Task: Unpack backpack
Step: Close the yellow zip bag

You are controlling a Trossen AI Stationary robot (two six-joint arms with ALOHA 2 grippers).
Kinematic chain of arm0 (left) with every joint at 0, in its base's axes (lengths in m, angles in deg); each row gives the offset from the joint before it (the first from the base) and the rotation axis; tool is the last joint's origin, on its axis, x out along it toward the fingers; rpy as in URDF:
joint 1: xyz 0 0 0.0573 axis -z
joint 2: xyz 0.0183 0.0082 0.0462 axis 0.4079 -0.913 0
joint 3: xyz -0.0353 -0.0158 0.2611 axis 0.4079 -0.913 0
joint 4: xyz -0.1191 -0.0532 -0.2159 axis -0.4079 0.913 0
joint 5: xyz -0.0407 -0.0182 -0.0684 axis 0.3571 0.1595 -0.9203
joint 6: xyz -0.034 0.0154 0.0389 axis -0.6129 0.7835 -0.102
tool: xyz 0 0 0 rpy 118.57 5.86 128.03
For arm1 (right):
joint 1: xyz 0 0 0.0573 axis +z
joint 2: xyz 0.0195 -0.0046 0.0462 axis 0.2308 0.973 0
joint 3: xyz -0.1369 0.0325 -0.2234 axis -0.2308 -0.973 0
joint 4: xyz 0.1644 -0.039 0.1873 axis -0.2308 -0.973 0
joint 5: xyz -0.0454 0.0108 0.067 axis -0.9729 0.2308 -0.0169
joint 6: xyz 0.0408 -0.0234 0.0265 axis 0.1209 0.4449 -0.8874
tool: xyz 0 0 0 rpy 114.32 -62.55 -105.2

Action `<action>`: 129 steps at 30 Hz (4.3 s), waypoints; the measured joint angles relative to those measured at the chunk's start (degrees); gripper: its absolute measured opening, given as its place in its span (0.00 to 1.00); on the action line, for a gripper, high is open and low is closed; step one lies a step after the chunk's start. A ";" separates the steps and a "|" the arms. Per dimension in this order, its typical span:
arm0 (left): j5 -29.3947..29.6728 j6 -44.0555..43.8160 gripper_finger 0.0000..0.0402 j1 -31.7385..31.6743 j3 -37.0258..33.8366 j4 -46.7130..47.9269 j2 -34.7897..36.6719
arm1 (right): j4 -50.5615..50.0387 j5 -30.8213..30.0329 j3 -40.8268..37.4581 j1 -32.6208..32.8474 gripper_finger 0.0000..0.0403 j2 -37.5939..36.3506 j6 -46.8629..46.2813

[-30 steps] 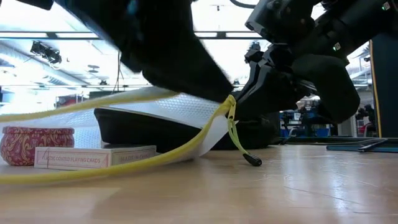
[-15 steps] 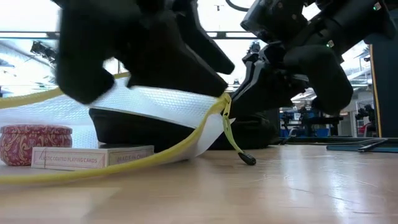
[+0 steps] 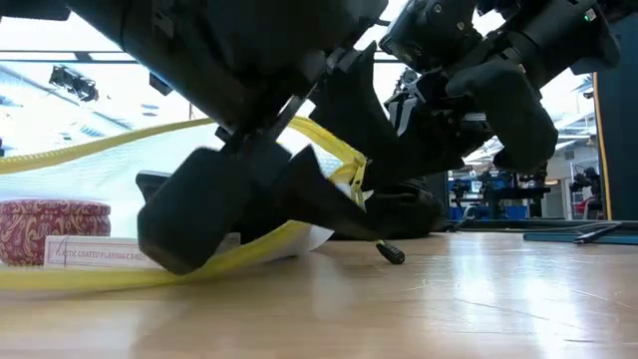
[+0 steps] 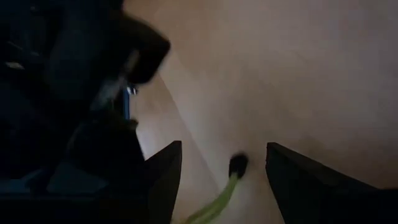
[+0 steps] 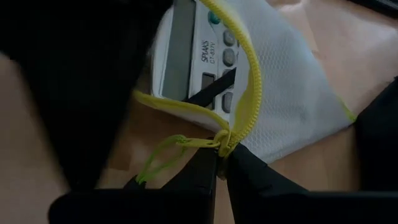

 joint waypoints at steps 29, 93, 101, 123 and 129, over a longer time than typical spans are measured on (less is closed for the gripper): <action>8.52 0.14 0.50 -0.26 4.56 16.92 0.00 | 3.17 2.67 -0.02 -0.24 0.00 0.00 -3.03; 18.48 -106.41 0.12 11.28 16.49 23.15 -6.57 | 8.26 -0.10 0.00 -1.73 0.00 0.04 -11.90; 16.81 -103.05 0.11 8.07 16.51 20.35 -7.06 | 8.36 4.99 0.00 -1.06 0.00 0.04 -11.79; 9.62 -114.48 0.54 11.63 16.49 26.21 -7.06 | 8.44 11.68 0.00 -0.37 0.00 0.04 -7.96; 13.66 -116.92 0.54 11.24 16.49 29.89 -7.04 | 9.23 11.64 0.00 -0.42 0.00 0.04 -7.86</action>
